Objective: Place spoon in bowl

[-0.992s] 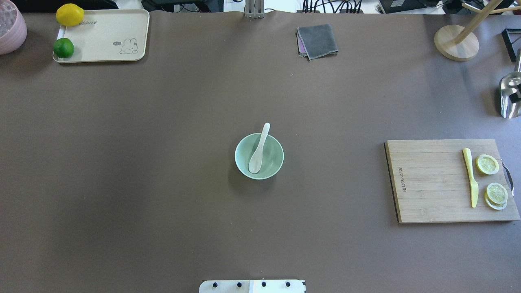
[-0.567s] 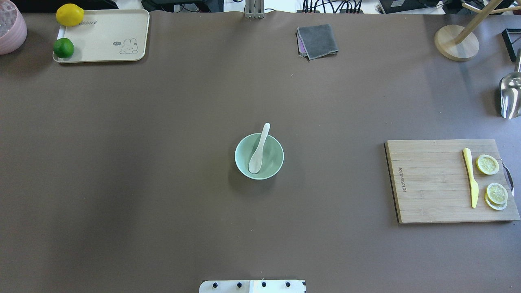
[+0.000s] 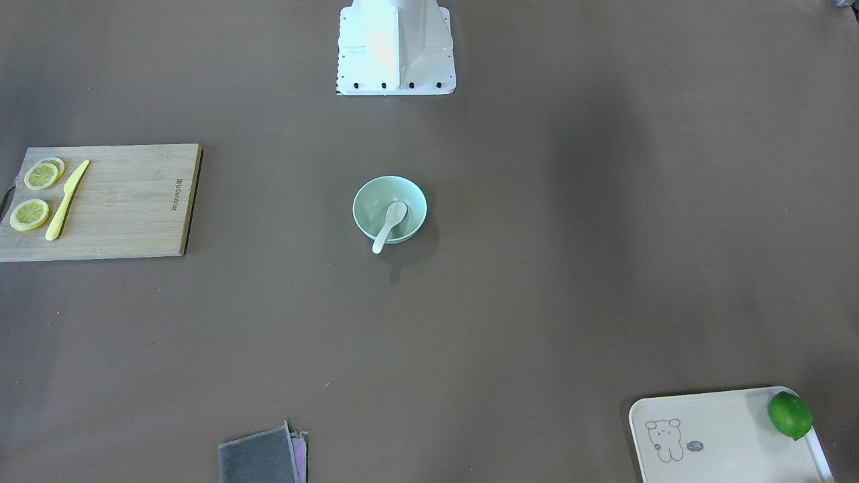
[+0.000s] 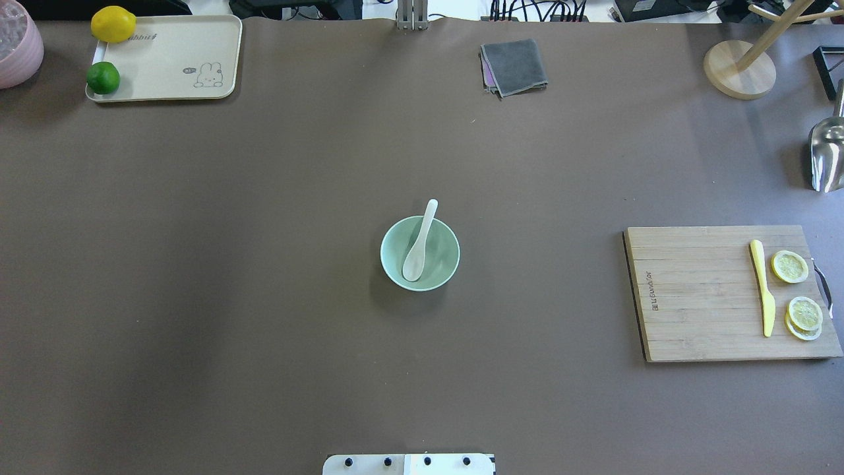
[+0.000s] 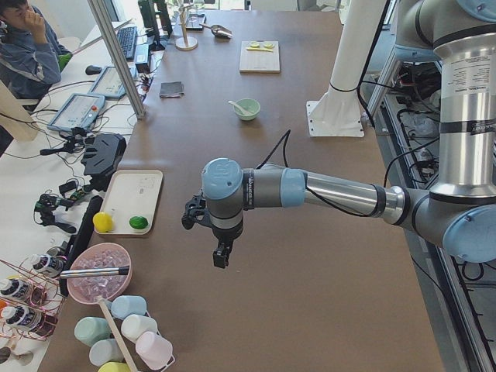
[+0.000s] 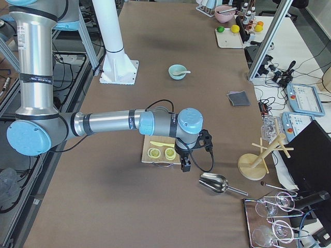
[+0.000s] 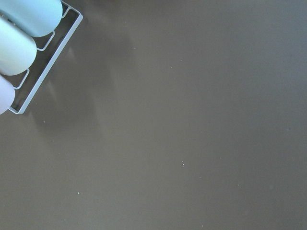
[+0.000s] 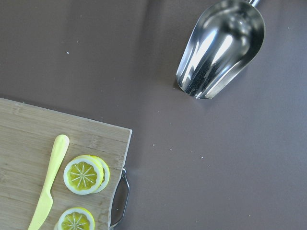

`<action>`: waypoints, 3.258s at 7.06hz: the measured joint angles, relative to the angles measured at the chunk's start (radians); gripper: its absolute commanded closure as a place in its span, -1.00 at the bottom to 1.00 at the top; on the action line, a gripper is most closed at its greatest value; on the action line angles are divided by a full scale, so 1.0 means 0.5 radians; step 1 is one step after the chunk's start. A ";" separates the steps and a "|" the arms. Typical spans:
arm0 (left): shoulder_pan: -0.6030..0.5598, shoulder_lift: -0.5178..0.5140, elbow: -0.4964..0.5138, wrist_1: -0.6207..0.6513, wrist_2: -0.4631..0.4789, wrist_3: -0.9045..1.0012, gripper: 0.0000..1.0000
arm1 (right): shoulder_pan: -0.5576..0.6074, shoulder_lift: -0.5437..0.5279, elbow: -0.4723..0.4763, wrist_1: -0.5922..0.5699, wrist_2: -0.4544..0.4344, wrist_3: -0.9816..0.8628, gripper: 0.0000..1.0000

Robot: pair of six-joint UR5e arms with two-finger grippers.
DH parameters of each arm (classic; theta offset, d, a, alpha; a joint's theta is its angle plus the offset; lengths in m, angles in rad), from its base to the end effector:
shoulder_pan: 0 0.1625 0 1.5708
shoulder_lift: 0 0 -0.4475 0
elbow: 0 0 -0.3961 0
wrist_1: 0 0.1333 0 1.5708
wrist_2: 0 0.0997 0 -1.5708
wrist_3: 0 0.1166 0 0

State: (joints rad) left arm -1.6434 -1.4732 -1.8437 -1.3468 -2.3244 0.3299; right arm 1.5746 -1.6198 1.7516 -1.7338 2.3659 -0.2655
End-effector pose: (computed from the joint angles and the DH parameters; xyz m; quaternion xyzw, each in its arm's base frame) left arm -0.0854 -0.4368 0.6286 0.0513 0.3649 0.1104 0.9230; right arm 0.0518 -0.4677 0.6421 0.0377 -0.3855 -0.1143 0.9148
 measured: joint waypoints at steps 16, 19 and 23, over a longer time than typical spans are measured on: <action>-0.152 0.018 -0.034 -0.008 -0.002 0.010 -0.95 | 0.120 -0.084 0.124 0.001 0.021 -0.016 -1.00; -0.153 0.021 -0.032 -0.009 0.001 0.012 -0.95 | 0.119 -0.074 0.132 0.001 -0.061 -0.024 -1.00; -0.154 0.021 -0.036 -0.009 -0.002 0.015 -0.95 | 0.114 -0.055 0.130 0.001 -0.130 -0.024 -1.00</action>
State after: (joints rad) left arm -1.7206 -1.4625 -1.8617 -1.3512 -2.3253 0.3374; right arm 1.6318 -1.6474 1.8165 -1.7334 2.3010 -0.2776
